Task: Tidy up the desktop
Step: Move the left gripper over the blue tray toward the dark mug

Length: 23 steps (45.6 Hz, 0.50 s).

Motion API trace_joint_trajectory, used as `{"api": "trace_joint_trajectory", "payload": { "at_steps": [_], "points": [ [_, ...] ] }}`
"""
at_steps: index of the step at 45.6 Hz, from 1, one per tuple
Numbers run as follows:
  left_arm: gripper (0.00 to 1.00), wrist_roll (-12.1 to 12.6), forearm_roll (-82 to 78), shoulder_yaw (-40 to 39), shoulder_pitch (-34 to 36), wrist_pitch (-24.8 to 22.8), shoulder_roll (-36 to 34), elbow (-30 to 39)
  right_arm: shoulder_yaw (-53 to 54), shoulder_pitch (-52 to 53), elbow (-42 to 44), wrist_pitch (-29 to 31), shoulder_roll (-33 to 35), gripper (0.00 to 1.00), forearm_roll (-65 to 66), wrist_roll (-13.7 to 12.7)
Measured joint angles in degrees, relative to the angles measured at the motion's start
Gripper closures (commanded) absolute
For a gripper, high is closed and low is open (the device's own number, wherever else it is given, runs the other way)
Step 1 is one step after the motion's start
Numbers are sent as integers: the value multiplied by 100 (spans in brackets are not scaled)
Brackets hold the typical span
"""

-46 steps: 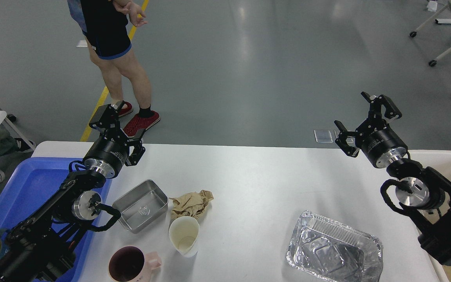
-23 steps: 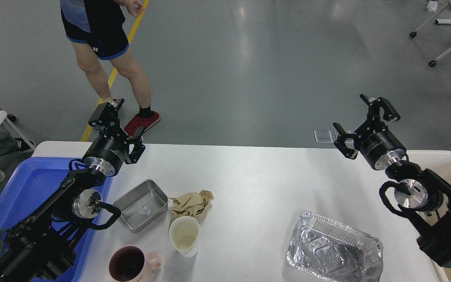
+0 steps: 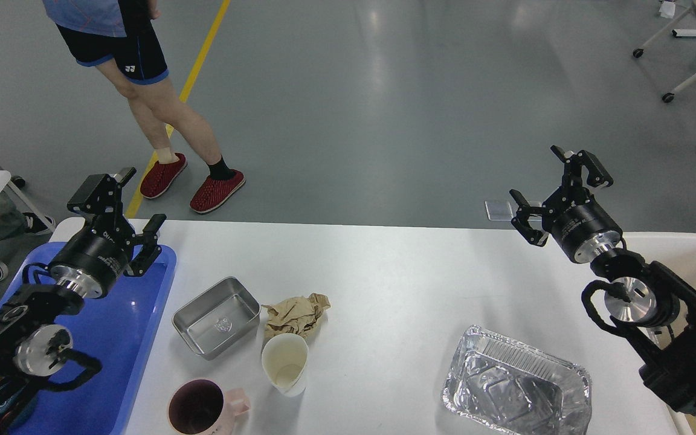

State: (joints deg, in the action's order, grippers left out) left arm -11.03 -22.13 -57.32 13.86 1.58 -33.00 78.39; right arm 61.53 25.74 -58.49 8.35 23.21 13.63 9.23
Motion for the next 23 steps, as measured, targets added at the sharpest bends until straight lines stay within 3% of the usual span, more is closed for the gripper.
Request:
{"api": "trace_joint_trajectory", "payload": {
  "at_steps": [11, 23],
  "points": [
    [3, 69, 15, 15, -813, -79, -1267, 1262, 0, -42, 6, 8, -1, 0, 0, 0],
    [3, 523, 100, 425, -879, -485, -3402, 1765, 9, -144, 6, 34, -45, 0, -1, 6]
  ]
}}
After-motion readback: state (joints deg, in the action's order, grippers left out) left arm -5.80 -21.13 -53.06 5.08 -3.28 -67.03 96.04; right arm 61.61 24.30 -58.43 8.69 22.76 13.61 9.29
